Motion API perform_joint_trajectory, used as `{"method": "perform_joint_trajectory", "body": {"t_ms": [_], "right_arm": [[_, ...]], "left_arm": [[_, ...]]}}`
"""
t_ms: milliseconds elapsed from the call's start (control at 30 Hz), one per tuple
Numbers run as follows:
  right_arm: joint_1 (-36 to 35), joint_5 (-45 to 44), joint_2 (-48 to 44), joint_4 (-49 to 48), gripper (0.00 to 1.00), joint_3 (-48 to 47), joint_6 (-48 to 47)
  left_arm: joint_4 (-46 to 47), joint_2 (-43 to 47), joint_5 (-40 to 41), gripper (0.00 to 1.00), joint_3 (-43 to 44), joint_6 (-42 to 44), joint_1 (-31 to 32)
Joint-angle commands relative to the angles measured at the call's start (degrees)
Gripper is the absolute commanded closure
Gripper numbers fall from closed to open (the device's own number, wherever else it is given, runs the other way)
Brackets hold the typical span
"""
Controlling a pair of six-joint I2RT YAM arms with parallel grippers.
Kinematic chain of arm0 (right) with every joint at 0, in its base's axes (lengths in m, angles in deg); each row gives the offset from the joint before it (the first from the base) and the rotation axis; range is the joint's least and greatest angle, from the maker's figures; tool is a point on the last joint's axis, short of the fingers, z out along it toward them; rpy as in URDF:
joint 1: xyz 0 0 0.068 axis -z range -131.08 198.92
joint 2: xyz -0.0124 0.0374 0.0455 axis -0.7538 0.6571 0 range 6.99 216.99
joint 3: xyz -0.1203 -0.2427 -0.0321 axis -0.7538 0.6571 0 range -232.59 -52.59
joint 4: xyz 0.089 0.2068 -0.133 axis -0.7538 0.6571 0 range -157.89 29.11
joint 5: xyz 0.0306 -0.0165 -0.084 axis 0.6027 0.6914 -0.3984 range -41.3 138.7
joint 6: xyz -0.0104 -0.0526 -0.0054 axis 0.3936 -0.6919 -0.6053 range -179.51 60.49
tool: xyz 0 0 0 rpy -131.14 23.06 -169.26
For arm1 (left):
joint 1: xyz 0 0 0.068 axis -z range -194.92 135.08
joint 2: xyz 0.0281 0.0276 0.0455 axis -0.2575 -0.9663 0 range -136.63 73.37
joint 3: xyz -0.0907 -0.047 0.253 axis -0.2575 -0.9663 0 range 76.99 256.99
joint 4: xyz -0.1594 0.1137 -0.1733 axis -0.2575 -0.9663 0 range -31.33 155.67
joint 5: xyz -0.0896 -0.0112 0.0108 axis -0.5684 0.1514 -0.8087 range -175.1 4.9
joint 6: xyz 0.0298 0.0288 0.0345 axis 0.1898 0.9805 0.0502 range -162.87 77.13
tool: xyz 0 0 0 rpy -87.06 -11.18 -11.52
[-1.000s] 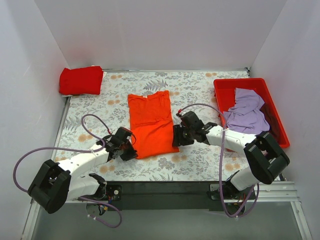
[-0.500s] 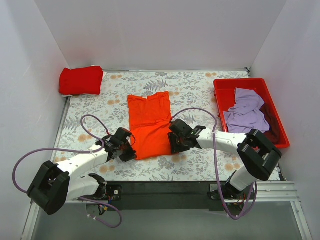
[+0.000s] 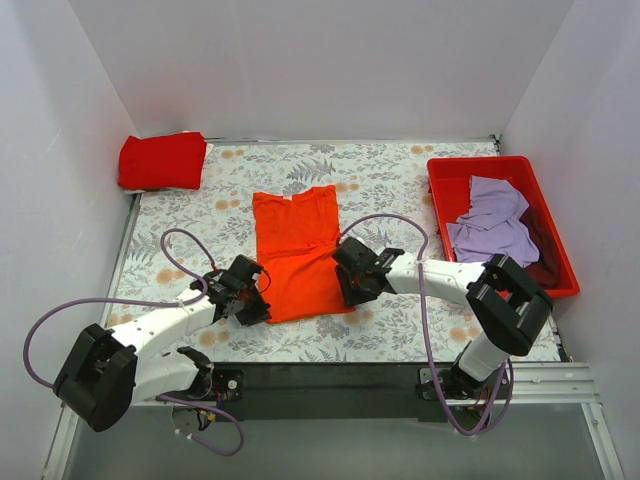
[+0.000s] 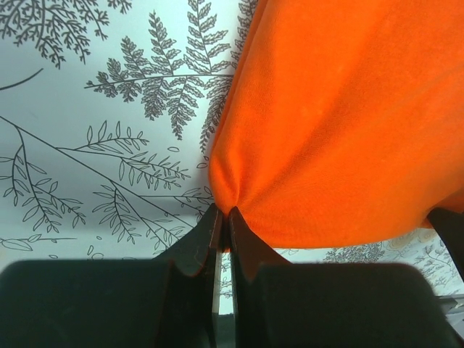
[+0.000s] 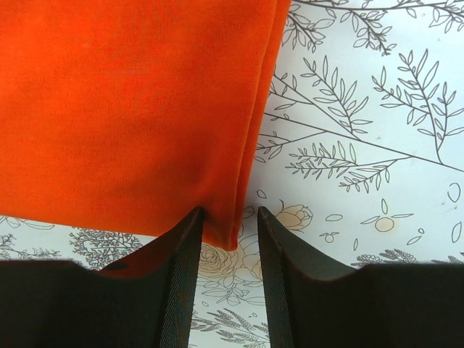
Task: Fold and stack the t-shirts
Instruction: Fold the tshirt
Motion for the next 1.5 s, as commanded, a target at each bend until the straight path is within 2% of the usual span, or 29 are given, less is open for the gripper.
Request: {"method": "perform_joint_trajectory", "body": {"t_ms": [0,233,833,1133,1267,1333,1467], "right_arm": [[-1.4,2.3,5.7,8.8,0.58,3.9,0.0],[-4.5,2.3,8.2,13.6,0.58,-0.8,0.2],[-4.9,2.7,13.4,22.1,0.58,-9.9,-0.5],[-4.9,2.3,13.0,22.7,0.59,-8.2,1.3],[-4.9,2.0,13.5,21.9,0.65,-5.2,1.9],[-4.9,2.7,14.0,20.9,0.75,-4.2,2.0],[-4.9,3.9,14.8,18.3,0.86,-2.1,2.2]], "left_arm": [[-3.3,-0.4,0.8,1.0,1.7,0.2,0.3],[-3.5,-0.3,0.4,1.0,1.9,0.0,0.2],[-2.4,1.6,-1.0,1.0,0.8,0.2,0.3],[-2.1,2.1,-1.4,1.0,0.1,0.2,0.2],[-2.0,2.0,-1.5,1.0,0.1,0.6,0.2],[-2.0,1.9,-1.6,1.0,0.0,0.7,0.3],[-2.0,0.6,-2.1,1.0,-0.3,1.5,0.3]]}}
